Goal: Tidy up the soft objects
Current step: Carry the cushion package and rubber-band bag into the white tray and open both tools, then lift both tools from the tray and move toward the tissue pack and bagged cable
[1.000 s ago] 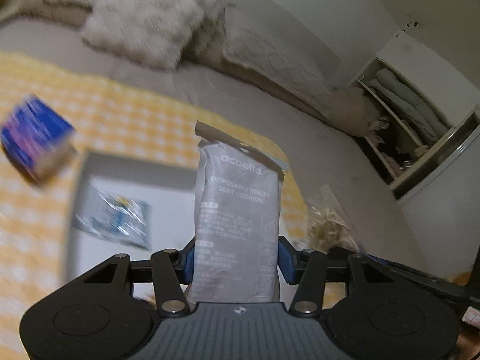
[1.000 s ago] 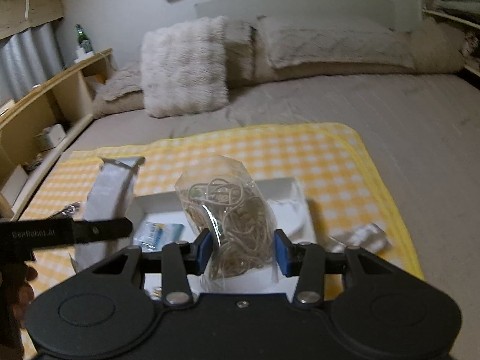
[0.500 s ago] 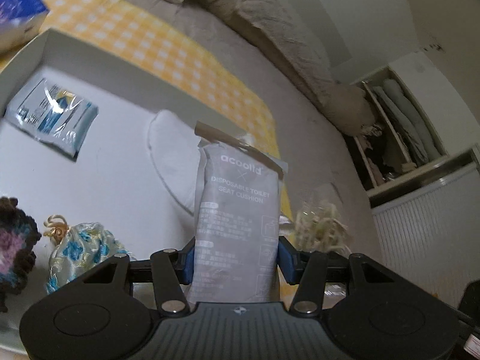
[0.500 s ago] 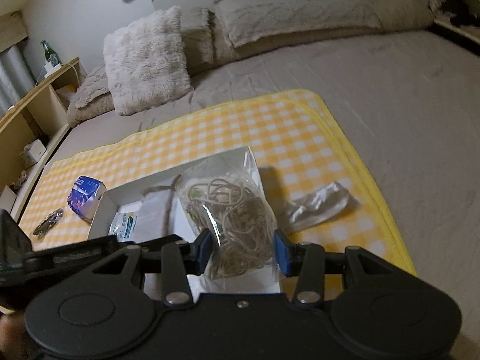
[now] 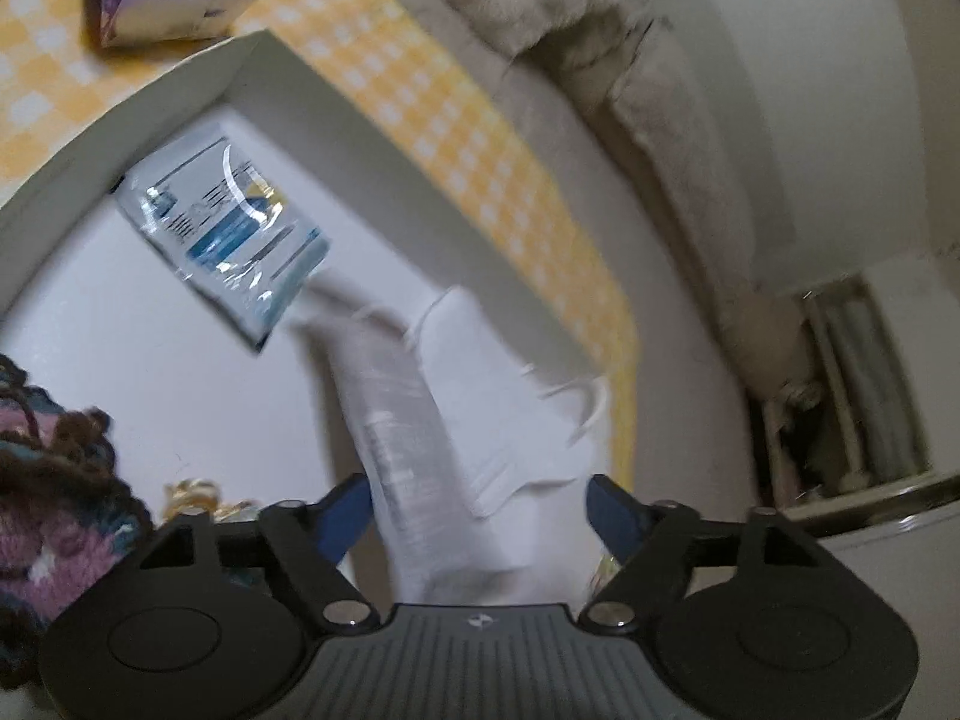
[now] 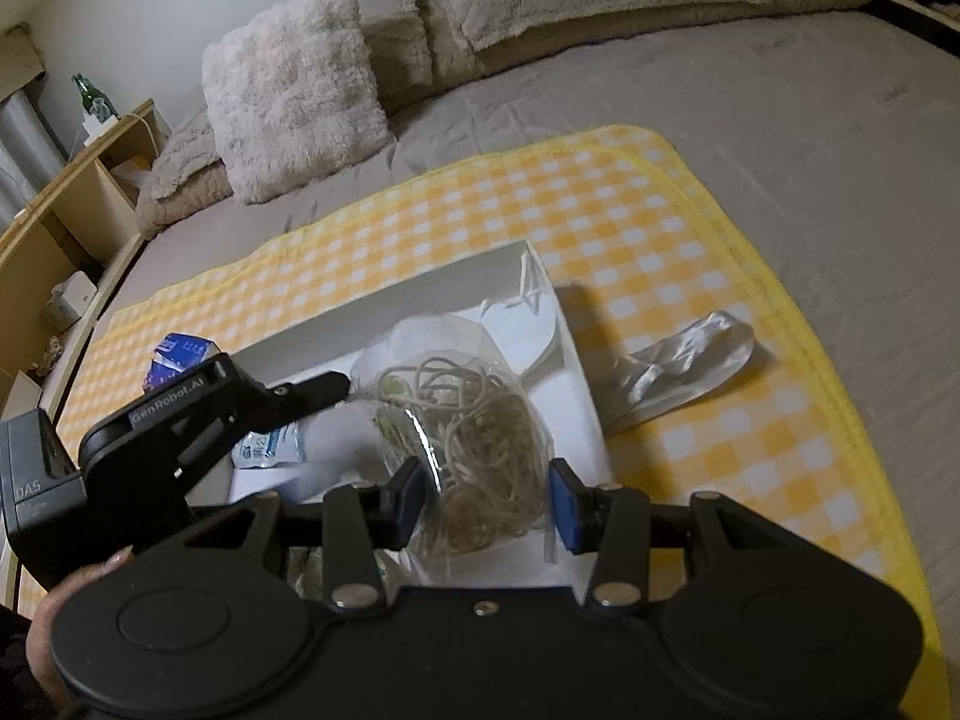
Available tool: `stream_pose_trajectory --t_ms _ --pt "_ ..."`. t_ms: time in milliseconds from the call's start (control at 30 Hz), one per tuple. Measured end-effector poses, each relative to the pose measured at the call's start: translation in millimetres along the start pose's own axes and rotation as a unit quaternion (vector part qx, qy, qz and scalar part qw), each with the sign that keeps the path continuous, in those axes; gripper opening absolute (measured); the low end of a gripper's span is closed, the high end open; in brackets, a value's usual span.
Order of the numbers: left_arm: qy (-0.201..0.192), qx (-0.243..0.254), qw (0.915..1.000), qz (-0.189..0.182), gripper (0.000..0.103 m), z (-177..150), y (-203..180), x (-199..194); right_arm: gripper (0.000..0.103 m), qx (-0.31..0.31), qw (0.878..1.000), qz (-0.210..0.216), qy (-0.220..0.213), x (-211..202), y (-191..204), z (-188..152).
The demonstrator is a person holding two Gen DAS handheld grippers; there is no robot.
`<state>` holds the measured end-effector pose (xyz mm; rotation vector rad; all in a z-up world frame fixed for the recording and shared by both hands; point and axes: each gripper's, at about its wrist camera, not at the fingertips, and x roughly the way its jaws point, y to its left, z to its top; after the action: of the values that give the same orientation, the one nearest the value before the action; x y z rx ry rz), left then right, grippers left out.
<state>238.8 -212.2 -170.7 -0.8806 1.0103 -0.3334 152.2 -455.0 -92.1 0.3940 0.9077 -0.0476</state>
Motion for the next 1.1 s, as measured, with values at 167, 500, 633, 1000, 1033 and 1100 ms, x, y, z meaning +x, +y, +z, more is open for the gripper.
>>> stream_pose_trajectory --t_ms 167,500,633,1000,1033,1100 --pt "0.027 0.038 0.9979 0.046 0.081 -3.7 0.5 -0.1 0.057 -0.012 0.999 -0.032 0.025 13.3 5.0 -5.9" --pt "0.032 0.086 0.9938 0.062 0.081 1.3 -3.4 -7.7 0.063 -0.036 0.998 -0.041 0.027 5.7 7.3 -9.7" --pt "0.039 0.118 0.9896 0.073 0.081 -0.2 -8.7 -11.6 0.063 -0.043 0.998 -0.042 0.027 2.8 9.9 -10.2" --pt "0.029 0.180 0.9790 0.090 0.081 6.0 -16.7 -40.2 0.068 -0.065 0.997 -0.044 0.001 -12.2 19.5 -10.1" --pt "0.027 0.188 0.9774 0.093 0.081 7.0 -17.7 -44.0 0.068 -0.065 0.997 -0.043 -0.003 -14.0 19.8 -9.4" --pt "0.022 0.205 0.9736 0.098 0.081 8.4 -20.6 -51.8 0.069 -0.063 0.997 -0.042 -0.010 -18.1 20.7 -8.7"
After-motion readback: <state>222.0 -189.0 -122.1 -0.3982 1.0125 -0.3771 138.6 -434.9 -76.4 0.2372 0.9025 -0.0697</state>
